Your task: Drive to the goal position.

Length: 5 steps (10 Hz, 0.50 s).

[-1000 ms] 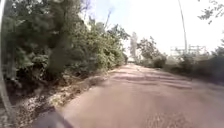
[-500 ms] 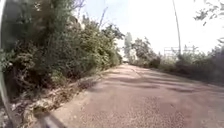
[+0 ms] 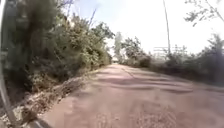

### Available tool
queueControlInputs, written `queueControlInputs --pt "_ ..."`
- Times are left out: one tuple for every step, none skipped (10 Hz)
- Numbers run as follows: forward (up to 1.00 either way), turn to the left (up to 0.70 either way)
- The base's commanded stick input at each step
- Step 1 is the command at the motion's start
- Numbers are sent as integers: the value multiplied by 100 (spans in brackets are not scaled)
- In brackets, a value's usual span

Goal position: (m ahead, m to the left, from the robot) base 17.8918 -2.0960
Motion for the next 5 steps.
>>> queueControlInputs --pt "70 0" --pt "70 0" --pt "70 0" --pt "70 0" --pt "70 0"
